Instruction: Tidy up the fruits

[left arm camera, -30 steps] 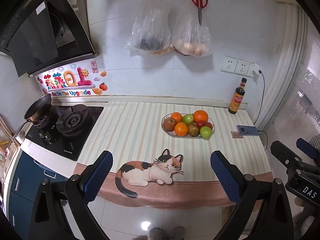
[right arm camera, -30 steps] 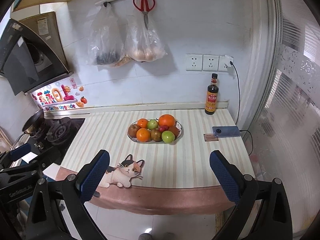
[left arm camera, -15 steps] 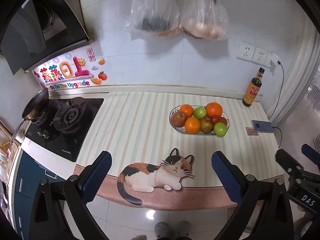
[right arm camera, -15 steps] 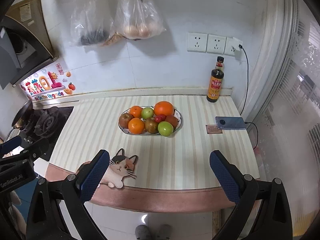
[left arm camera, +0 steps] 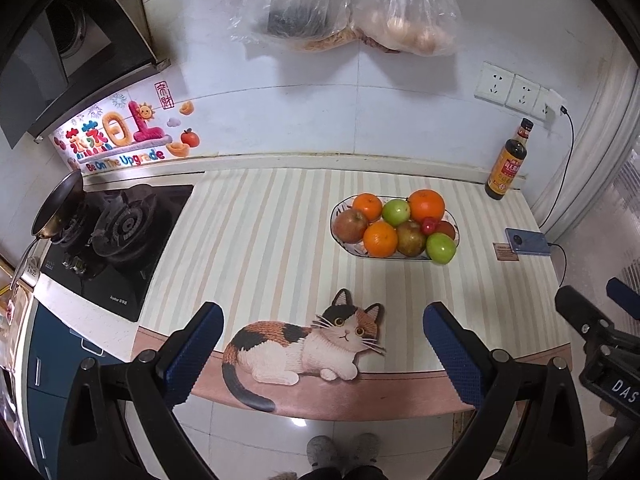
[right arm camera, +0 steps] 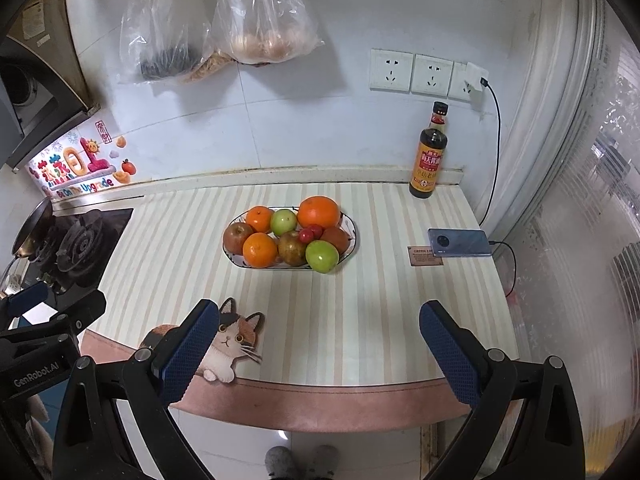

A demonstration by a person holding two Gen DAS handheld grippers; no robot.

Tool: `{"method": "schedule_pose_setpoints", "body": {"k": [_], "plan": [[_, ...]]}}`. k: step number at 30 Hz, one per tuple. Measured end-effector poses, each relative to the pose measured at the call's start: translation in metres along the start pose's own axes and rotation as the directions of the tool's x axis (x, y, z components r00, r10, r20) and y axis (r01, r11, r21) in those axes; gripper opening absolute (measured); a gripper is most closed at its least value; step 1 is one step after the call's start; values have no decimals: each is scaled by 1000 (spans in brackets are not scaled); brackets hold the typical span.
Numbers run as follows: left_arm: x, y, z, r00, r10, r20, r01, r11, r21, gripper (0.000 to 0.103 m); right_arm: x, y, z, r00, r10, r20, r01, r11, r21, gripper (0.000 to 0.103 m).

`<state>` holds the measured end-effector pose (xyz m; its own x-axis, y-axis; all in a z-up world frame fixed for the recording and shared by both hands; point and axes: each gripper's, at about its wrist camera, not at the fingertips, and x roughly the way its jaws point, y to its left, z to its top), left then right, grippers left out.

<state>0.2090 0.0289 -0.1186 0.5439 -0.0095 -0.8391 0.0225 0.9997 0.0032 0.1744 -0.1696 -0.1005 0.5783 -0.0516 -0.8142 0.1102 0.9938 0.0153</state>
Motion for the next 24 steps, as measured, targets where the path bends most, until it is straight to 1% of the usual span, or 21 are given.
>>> {"method": "schedule_pose_setpoints", "body": {"k": [10, 24], "plan": [[-2, -4, 2, 1000, -13, 0, 13, 1000, 2, 102, 1, 1, -2, 1000, 1, -6, -1, 1000, -3, 102], [-2, -7, -2, 1000, -12, -3, 12, 1000, 5, 102, -2, -1, -4, 1000, 7, -5, -7, 1000, 3, 102]]}}
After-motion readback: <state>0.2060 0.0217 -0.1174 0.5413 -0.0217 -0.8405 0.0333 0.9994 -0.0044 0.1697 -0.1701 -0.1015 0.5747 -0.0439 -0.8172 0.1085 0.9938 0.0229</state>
